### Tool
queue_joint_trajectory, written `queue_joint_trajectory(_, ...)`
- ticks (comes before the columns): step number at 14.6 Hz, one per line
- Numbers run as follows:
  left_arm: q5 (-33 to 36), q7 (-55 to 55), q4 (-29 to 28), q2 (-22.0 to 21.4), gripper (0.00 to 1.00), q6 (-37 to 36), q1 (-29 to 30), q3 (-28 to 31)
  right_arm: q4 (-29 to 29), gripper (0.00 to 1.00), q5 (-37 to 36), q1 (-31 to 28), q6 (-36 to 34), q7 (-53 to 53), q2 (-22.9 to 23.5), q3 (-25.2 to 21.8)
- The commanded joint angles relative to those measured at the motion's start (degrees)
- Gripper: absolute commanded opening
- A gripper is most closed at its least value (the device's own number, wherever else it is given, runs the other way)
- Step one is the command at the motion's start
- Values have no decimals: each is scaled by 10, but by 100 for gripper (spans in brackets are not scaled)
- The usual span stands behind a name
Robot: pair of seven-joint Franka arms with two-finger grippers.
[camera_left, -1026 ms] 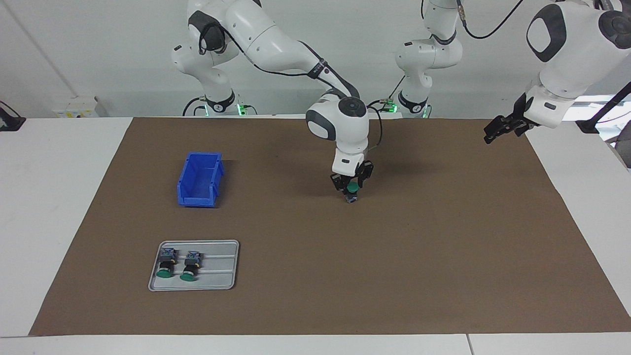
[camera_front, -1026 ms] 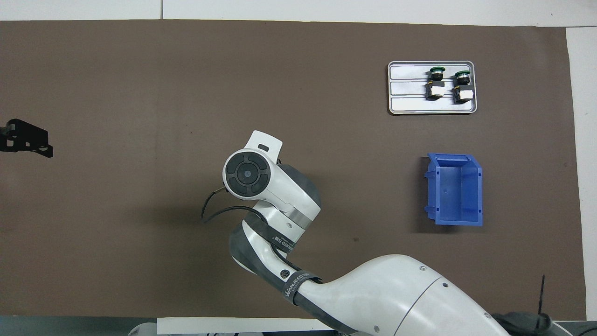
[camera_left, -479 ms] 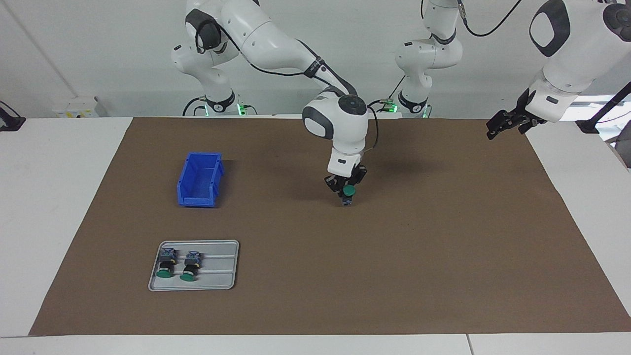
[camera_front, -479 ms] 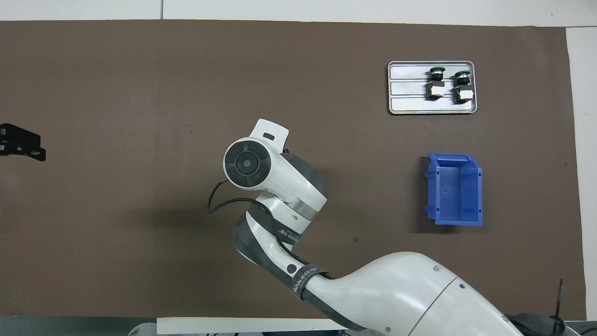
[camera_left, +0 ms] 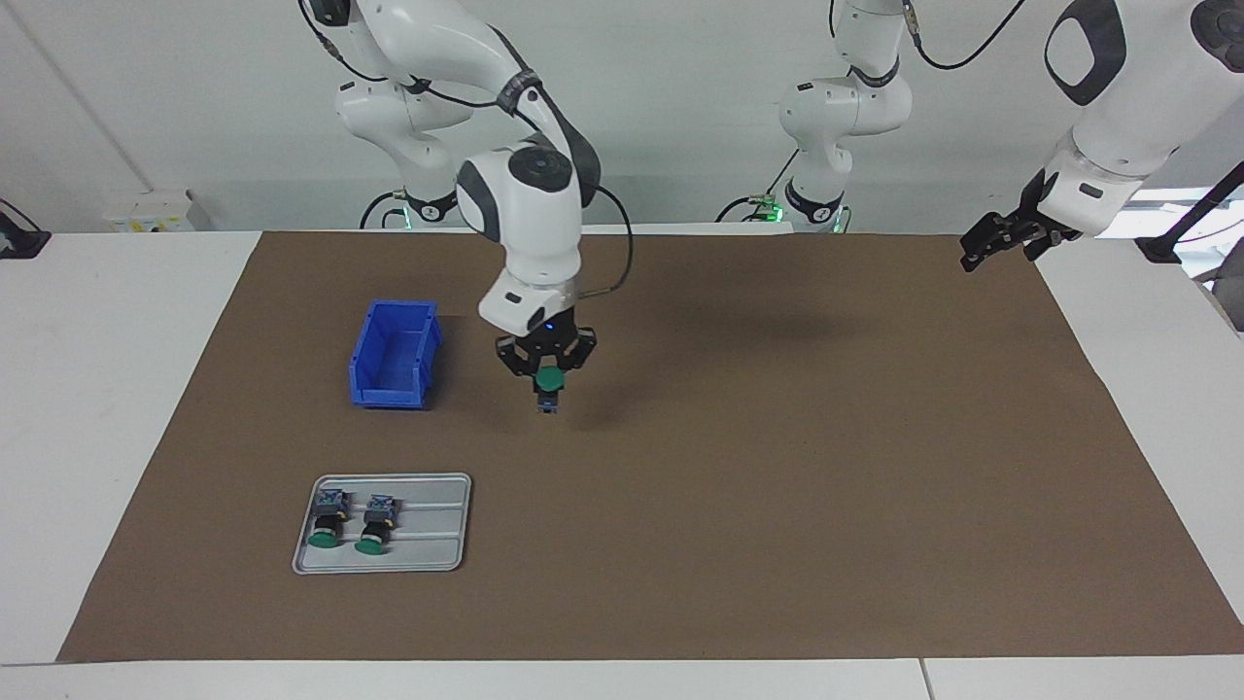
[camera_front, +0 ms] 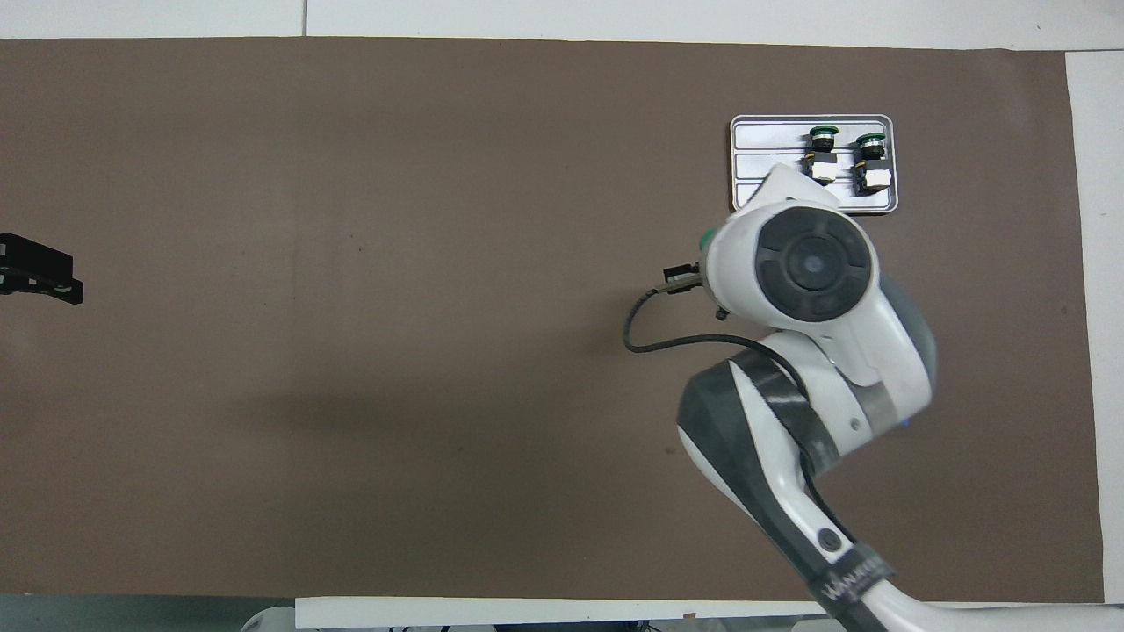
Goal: Place and press button with both arms
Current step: 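Carry the green button into the blue bin with the right gripper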
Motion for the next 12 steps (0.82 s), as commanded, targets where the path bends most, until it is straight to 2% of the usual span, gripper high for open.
queue_joint_trajectory(1,-4,3,-7,-11,100,-5,3,0,-97,0,103,-116,15,-190,-93,1)
queue_joint_trajectory(3,-6,1,-6,-9,100,-1,3,1,-124,0,128,-187,18,-263,-98,1)
queue_joint_trajectory(5,-13,1,-6,-9,100,0,1,1,-135,0,128,-216,18,-270,-97,0)
queue_joint_trajectory(10,-33,1,-7,-10,100,-9,5,3,-148,0,128,-220,41,-259,-60,-1)
queue_joint_trajectory(12,-32,1,-7,-10,100,-5,3,3,-159,0,127,-219,48,-260,-60,-1)
